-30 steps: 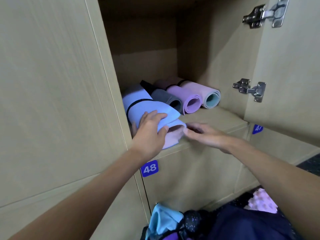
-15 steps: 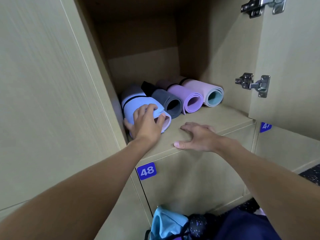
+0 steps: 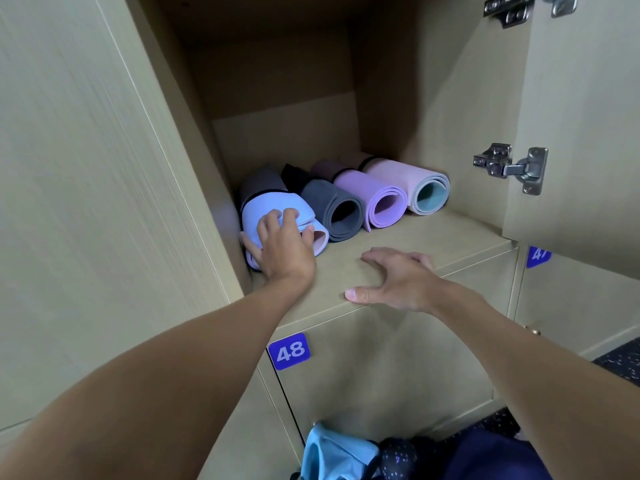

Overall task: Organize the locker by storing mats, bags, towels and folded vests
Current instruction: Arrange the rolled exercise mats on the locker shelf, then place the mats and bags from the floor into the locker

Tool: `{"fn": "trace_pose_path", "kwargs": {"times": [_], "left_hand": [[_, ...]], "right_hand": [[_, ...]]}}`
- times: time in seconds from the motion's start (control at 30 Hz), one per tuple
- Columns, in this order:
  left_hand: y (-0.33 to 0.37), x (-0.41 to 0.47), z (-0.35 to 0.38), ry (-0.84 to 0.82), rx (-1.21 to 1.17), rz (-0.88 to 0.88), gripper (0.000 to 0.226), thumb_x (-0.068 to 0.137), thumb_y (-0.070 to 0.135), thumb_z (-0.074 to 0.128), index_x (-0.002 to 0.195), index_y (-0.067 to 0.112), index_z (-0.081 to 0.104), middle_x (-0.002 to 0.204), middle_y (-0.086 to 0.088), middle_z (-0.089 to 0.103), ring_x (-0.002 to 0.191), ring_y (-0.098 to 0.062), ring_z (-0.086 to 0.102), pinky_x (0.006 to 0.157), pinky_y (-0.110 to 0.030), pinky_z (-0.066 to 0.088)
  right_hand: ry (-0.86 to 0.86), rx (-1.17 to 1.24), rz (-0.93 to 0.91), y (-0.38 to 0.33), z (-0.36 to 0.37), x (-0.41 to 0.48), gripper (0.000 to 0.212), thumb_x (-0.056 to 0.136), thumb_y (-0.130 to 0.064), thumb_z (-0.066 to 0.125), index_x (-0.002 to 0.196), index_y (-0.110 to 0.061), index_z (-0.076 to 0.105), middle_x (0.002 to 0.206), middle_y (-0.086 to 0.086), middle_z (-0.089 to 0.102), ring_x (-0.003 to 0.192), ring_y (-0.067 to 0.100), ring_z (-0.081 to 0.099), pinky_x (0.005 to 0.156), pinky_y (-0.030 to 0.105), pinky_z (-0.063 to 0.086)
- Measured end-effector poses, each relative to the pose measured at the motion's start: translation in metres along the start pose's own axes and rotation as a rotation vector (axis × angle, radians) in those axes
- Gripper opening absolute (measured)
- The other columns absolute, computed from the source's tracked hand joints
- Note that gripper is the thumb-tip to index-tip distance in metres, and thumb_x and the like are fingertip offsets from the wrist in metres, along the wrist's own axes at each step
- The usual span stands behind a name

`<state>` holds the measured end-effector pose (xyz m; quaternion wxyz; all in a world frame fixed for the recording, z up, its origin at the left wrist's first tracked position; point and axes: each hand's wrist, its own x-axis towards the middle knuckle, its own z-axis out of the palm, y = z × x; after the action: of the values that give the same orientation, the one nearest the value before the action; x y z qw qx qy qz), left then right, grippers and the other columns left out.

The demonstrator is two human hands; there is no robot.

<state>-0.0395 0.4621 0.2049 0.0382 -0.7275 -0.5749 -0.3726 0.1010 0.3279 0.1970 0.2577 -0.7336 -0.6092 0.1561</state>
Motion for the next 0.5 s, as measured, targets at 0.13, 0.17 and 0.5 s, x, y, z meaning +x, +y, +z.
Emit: {"fn": "trace_pose_path", "kwargs": {"times": [0.13,0.17,0.5], "left_hand": [[-0.002,0.008,0.01,-0.034,0.08,-0.014,0.033,0.101,0.039,0.046,0.132,0.026,0.047,0.142,-0.001,0.042,0.143,-0.02,0.026,0.119,-0.058,0.003],[0.001,0.01,0.013,-0.045,0.108,-0.015,0.033,0.101,0.039,0.045,0.132,0.026,0.046,0.143,0.0,0.041,0.143,-0.02,0.025,0.118,-0.06,0.004],[0.008,0.008,-0.006,-0.047,0.069,-0.019,0.045,0.098,0.036,0.051,0.139,0.019,0.041,0.149,-0.009,0.036,0.145,-0.027,0.025,0.117,-0.059,0.005]], "right_hand": [[0.018,0.047,0.027,0.004,0.005,0.003,0.089,0.071,-0.069,0.069,0.147,-0.036,0.036,0.155,-0.019,0.029,0.142,0.015,0.011,0.107,0.02,0.012],[0.027,0.053,0.035,0.006,0.006,0.004,0.089,0.07,-0.07,0.07,0.146,-0.037,0.038,0.154,-0.02,0.029,0.142,0.017,0.011,0.105,0.019,0.012],[0.136,0.056,0.045,0.004,0.011,0.014,0.081,0.065,-0.07,0.073,0.135,-0.035,0.051,0.147,-0.015,0.044,0.141,0.016,0.022,0.102,0.019,0.013]]}}
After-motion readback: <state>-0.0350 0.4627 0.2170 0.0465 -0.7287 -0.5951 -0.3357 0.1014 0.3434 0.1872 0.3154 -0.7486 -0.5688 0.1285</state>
